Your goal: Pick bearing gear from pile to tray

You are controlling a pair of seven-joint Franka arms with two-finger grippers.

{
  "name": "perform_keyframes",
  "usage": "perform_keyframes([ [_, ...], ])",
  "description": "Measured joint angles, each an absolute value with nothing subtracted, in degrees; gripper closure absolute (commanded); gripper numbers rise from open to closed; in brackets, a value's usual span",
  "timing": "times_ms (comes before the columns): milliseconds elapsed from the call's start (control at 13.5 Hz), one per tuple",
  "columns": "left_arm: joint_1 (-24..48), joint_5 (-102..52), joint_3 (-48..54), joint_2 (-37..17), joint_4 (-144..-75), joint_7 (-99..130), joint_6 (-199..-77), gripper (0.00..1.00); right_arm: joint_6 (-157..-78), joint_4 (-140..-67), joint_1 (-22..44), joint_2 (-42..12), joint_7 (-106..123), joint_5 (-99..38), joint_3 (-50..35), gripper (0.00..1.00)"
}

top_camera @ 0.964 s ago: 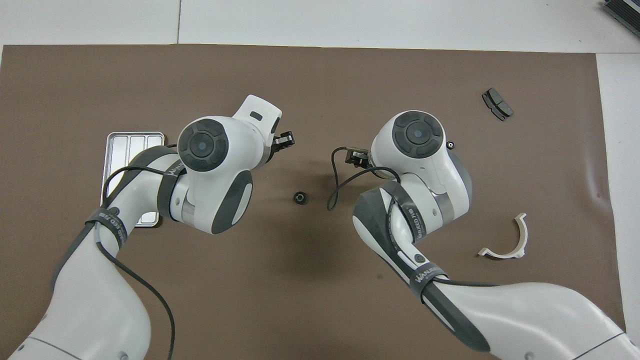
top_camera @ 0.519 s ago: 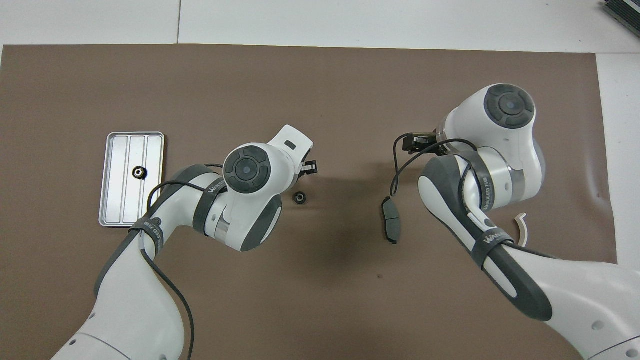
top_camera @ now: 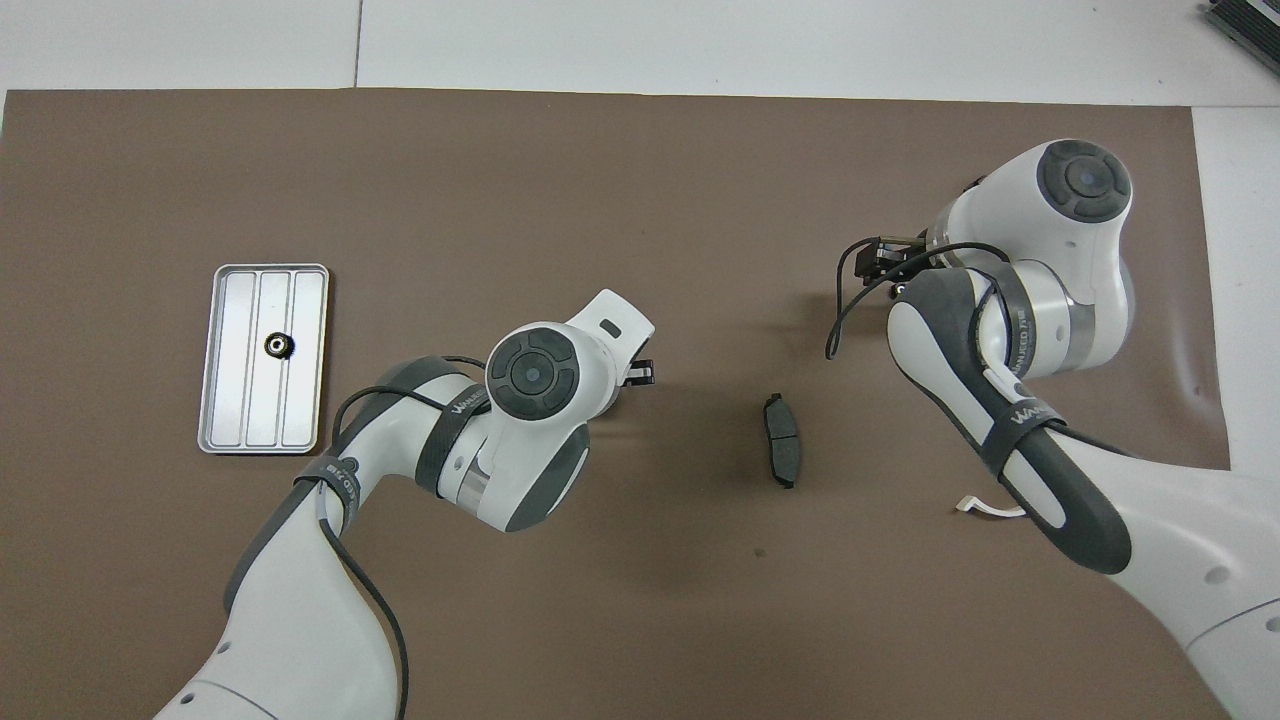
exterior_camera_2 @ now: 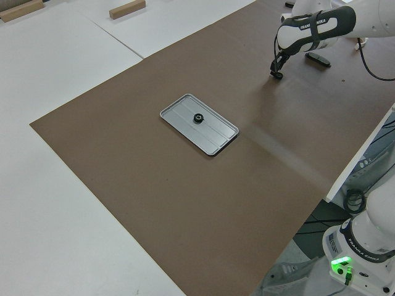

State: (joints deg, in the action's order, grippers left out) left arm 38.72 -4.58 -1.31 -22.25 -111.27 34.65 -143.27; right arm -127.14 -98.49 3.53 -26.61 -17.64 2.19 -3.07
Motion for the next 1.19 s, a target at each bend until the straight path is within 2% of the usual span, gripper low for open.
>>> perform_keyframes([
  [223, 39.7, -4.6, -1.3, -21.6, -112.7, 34.5, -143.2, 0.54, -127.3, -97.5, 2.8, -28.7, -17.6, 2.1, -3.1, 0.26],
  [371, 39.9, -4.3, -1.3, -21.2, -113.1, 34.3, -142.7, 0.54, -127.3, -97.5, 2.4, -28.7, -17.6, 1.8, -3.1, 0.39],
  [742, 40.3, -3.6, -1.3, -20.9, -113.2, 34.0, -140.9, 0.55, -127.3, -97.7, 2.4, -29.2, -17.6, 1.1, -3.1, 0.48],
  [1039, 40.5, -3.6, -1.3, -20.8, -113.2, 33.9, -140.9, 0.70, -127.3, -97.7, 1.9, -29.2, -17.6, 1.1, -3.1, 0.60],
  [1187, 40.5, -3.5, -1.4, -20.7, -113.3, 33.9, -140.9, 0.78, -127.3, -97.7, 1.8, -29.2, -17.6, 1.1, -3.1, 0.60],
])
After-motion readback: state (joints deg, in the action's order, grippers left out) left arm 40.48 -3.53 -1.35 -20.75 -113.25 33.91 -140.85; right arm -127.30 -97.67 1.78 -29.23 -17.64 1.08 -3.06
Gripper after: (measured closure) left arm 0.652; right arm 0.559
